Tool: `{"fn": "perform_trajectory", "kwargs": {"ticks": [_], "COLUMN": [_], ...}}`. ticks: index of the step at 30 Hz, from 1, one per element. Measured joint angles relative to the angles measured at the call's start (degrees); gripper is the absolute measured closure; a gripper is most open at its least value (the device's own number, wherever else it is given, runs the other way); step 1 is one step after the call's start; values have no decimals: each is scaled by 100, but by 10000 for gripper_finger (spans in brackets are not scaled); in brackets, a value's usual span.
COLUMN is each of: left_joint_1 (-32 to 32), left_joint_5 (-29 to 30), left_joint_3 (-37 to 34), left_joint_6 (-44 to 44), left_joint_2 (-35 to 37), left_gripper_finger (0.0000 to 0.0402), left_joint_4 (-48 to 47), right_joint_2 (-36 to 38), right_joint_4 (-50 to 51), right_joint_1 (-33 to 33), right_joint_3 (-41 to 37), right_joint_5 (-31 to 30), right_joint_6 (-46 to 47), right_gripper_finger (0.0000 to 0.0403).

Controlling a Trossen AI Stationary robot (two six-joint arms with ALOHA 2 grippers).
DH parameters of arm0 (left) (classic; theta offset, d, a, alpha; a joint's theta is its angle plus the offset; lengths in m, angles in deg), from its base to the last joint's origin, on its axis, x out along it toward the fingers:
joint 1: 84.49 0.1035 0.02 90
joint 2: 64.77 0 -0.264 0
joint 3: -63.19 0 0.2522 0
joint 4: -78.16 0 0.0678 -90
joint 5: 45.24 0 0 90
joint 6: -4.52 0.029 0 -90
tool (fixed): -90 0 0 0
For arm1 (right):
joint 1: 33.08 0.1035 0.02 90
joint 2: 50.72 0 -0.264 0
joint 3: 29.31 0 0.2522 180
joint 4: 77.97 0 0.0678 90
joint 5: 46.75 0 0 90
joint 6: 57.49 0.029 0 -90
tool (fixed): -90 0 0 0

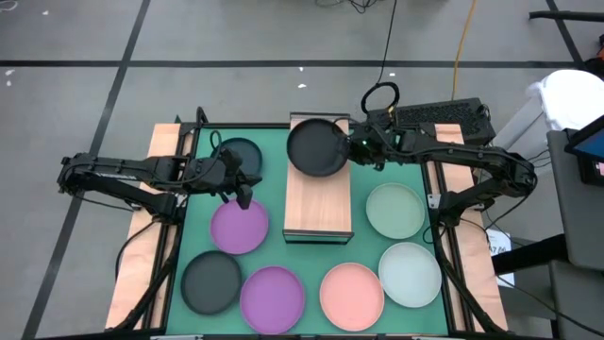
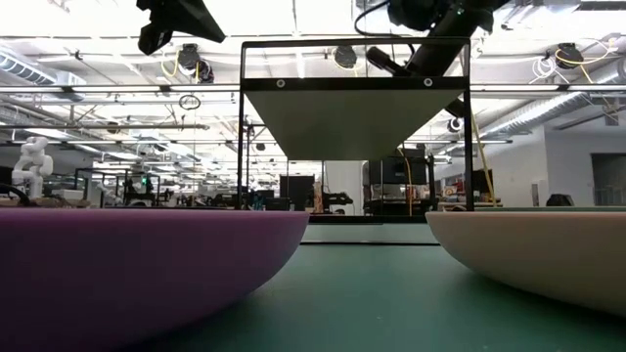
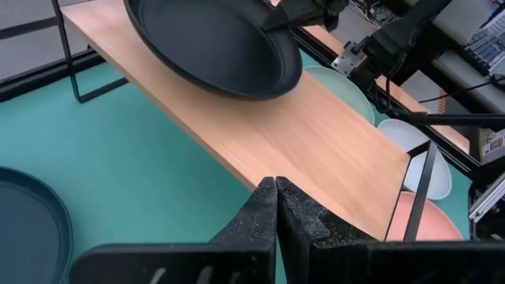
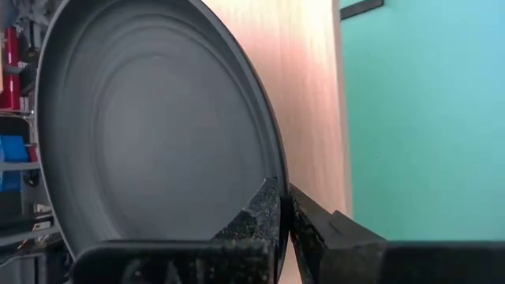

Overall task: Place and stack plates onto a shelf
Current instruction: Put the top right black plate on the shelf

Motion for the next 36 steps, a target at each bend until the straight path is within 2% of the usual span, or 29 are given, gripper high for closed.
{"fn": "perform_trajectory", "kwargs": {"ticks": [22,31,36], "left_joint_1": [0,0,0], "left_joint_5": [46,57,57], "left_joint_3": [0,0,0], "left_joint_6": [112,108,99], "left_joint_2": [0,0,0], "left_gripper_finger": [400,400,400], "left_joint_4": [-2,-2,0], "right_joint_2": [-192,-192,-192], "right_joint_4": [-29,-134,-133], "right_joint_1": [-203,-207,-207], "right_joint_3": [0,0,0], "right_joint_5": [1,-27,-293], "right_joint_6": [-135,-154,-201], "right_gripper_finger": [396,332,297]}}
